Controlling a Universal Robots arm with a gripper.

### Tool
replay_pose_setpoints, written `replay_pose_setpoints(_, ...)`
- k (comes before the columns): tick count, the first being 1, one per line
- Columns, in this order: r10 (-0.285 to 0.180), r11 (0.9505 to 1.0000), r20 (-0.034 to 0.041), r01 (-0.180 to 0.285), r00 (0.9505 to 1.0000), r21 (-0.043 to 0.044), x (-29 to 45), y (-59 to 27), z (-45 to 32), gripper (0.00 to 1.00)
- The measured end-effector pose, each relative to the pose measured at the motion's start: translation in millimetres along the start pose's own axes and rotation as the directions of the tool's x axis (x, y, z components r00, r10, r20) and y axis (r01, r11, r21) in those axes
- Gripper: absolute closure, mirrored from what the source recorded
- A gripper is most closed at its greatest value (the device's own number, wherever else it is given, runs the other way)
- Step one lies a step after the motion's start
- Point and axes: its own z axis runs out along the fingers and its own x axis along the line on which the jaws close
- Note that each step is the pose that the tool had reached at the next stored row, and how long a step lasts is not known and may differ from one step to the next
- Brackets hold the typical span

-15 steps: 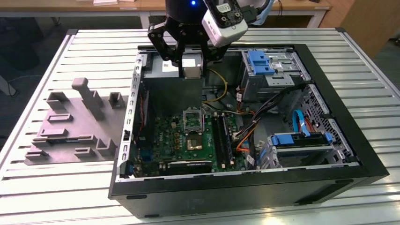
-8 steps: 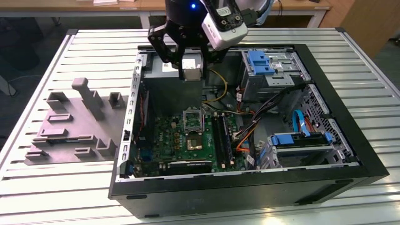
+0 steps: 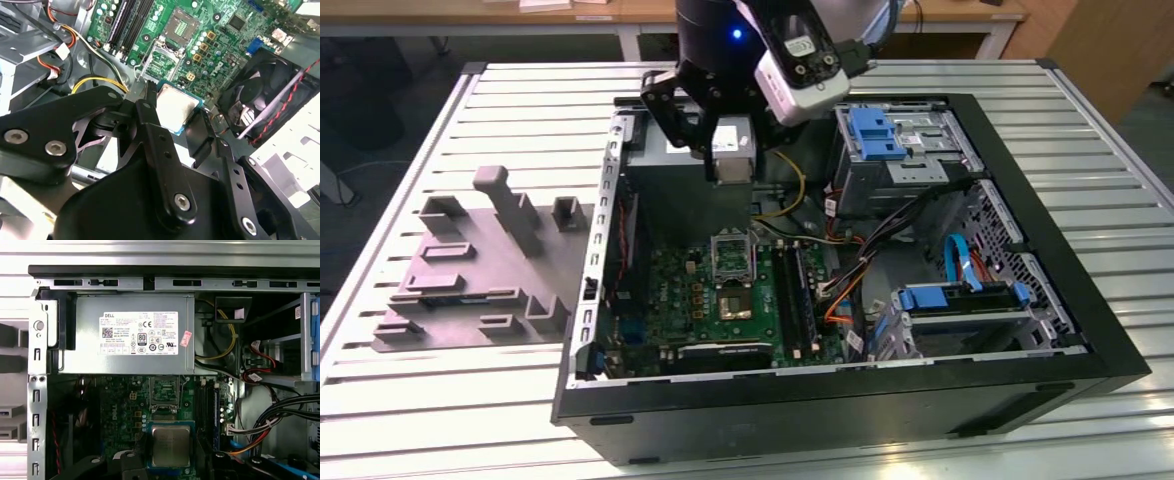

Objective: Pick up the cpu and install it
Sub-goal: 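Place the cpu into insertion slot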

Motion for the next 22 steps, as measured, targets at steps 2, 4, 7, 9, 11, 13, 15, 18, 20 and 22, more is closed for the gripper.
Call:
replay_pose_setpoints(2, 0.000, 1.0000, 0.0000, 0.000, 1.0000, 0.0000, -0.1, -0.3, 3.6, 0.53)
replay_pose_setpoints(4, 0.000, 1.0000, 0.0000, 0.000, 1.0000, 0.0000, -0.1, -1.0, 7.2, 0.53)
replay_pose_setpoints(7, 0.000, 1.0000, 0.0000, 0.000, 1.0000, 0.0001, -0.1, -1.6, 12.7, 0.53)
replay_pose_setpoints(9, 0.000, 1.0000, 0.0000, 0.000, 1.0000, 0.0000, -0.1, -1.9, 16.3, 0.53)
replay_pose_setpoints(11, 0.000, 1.0000, 0.0000, 0.000, 1.0000, -0.0001, -0.1, -2.0, 20.0, 0.53)
replay_pose_setpoints(13, 0.000, 1.0000, 0.0000, 0.000, 1.0000, 0.0000, -0.1, -2.1, 23.6, 0.53)
replay_pose_setpoints(15, 0.000, 1.0000, 0.0000, 0.000, 1.0000, 0.0001, -0.1, -2.2, 27.2, 0.53)
replay_pose_setpoints(18, 0.000, 1.0000, 0.0000, 0.000, 1.0000, 0.0000, 0.0, -2.3, 32.4, 0.53)
replay_pose_setpoints(20, 0.000, 1.0000, 0.0000, 0.000, 1.0000, 0.0000, 0.0, -2.3, 33.9, 0.53)
replay_pose_setpoints(22, 0.000, 1.0000, -0.0001, 0.000, 1.0000, 0.0003, 0.0, -2.4, 33.9, 0.53)
